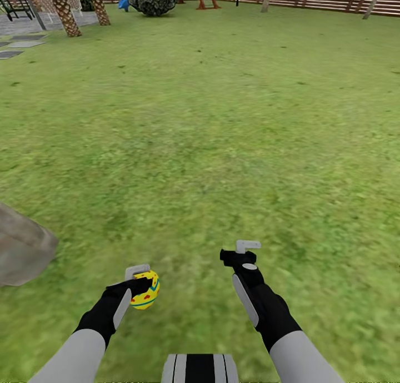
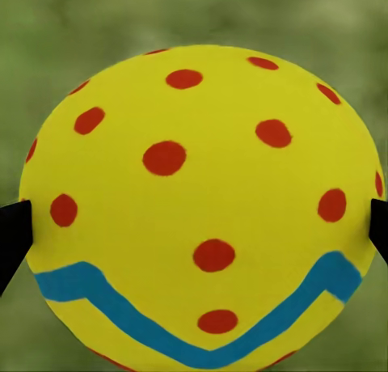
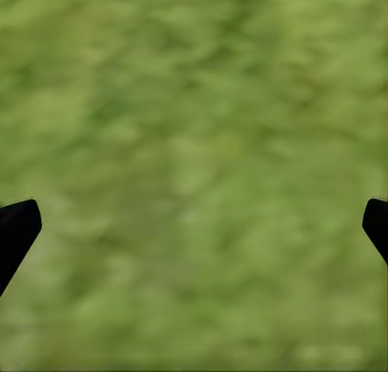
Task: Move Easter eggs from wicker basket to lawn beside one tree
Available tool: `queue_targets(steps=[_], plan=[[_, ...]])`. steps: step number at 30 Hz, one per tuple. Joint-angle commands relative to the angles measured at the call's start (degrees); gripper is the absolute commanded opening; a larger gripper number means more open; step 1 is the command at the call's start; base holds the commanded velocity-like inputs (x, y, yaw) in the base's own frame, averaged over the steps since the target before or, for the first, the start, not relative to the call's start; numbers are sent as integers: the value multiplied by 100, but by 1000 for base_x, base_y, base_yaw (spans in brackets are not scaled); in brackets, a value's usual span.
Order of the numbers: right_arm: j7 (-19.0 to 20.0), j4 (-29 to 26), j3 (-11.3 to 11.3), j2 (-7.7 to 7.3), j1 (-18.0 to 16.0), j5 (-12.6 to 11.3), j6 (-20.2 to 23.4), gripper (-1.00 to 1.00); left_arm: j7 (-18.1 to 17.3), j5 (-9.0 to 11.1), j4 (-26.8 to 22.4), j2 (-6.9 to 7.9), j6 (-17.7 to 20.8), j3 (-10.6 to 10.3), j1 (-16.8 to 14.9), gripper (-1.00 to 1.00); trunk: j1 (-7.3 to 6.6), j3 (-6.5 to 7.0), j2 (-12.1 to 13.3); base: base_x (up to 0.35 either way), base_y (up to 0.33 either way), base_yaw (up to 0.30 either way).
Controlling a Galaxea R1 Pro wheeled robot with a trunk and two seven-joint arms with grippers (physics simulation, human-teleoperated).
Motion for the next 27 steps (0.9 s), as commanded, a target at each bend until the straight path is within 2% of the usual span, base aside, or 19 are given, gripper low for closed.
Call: queue_targets(steps=[1, 13, 18, 23, 27], plan=[[-52, -7, 19, -3, -3, -56, 16, 100, 11, 3, -11, -6, 33, 22, -1, -100, 1, -27, -3, 0, 0, 0], [-54, -7, 22, -5, -6, -56, 16, 100, 11, 4, -11, -6, 37, 22, -1, -100, 32, -293, -19, 0, 0, 0], [-52, -7, 23, -4, -6, -56, 16, 100, 11, 11, -11, -6, 35, 22, -1, -100, 32, -293, -19, 0, 0, 0], [-52, -7, 22, -3, -5, -56, 16, 100, 11, 12, -11, -6, 37, 22, -1, -100, 45, -403, -26, 0, 0, 0], [-52, -7, 17, -3, -6, -56, 16, 100, 11, 33, -11, -6, 34, 22, -1, -100, 45, -403, -26, 0, 0, 0]])
